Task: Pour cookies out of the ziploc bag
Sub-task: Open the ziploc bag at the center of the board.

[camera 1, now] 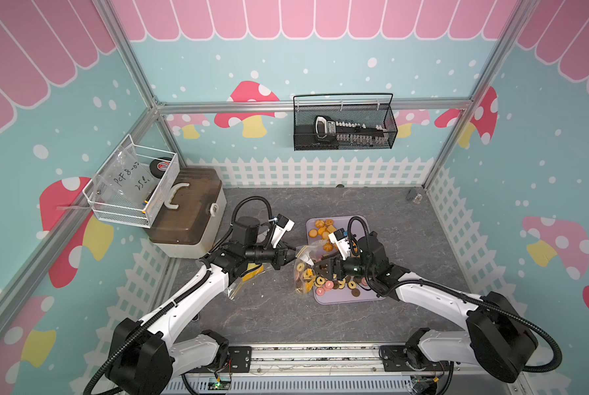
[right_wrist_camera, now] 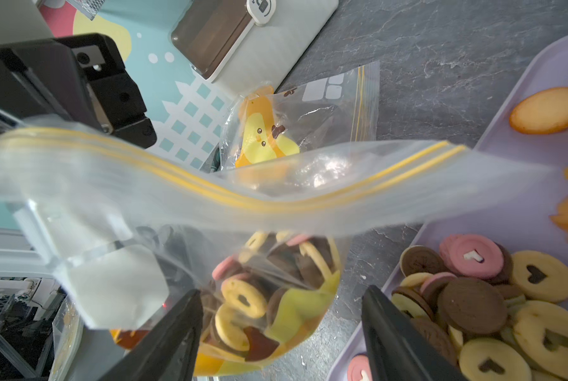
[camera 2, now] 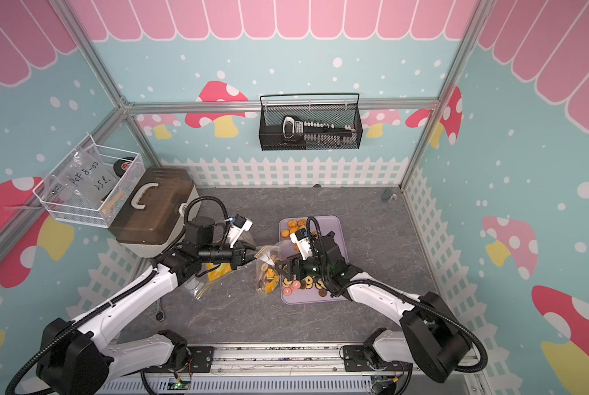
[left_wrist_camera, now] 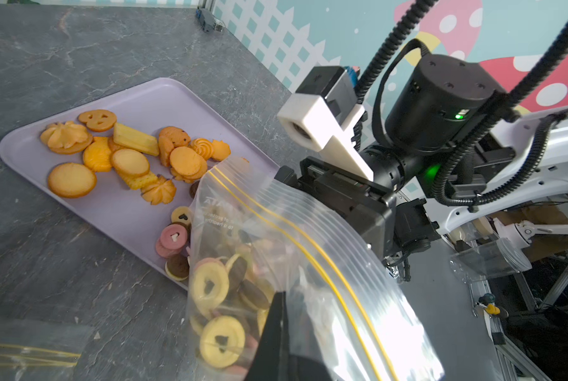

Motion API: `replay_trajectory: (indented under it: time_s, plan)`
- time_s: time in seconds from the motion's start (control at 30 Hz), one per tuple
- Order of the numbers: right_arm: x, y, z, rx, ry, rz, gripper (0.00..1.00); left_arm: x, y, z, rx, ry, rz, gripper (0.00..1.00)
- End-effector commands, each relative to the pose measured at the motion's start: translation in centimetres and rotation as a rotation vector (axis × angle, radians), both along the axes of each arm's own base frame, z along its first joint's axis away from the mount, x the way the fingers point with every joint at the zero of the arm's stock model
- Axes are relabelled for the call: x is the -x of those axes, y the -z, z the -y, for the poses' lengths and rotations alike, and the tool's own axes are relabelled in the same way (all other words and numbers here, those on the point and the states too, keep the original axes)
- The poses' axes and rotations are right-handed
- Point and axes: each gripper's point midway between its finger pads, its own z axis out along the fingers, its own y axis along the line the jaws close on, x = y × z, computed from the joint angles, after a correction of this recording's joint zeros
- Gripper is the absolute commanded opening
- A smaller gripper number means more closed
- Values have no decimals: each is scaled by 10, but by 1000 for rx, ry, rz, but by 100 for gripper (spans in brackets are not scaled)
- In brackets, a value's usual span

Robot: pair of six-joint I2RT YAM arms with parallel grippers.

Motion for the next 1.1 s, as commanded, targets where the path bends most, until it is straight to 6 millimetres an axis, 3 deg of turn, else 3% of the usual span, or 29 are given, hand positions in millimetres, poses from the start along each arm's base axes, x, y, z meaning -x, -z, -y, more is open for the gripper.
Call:
replay_trajectory:
  time_s: [0.0,0.67,0.73,0.83,1.07]
  plan:
    - [0,-21,-5,-67,-37,105,77,4,-18,4,22,69,40,0]
    - [-5,-25,-27,-121,-39,99,77,1,-16,8,53,57,2,0]
    - [-6,-26,-30,-122,-42,97,68,3,-15,10,52,62,-1,0]
    - [-7,-27,-33,-132,-53,88,43,2,-15,10,54,59,-1,0]
    - [-10,-29,-34,-149,-38,70,10,3,-11,10,49,55,-14,0]
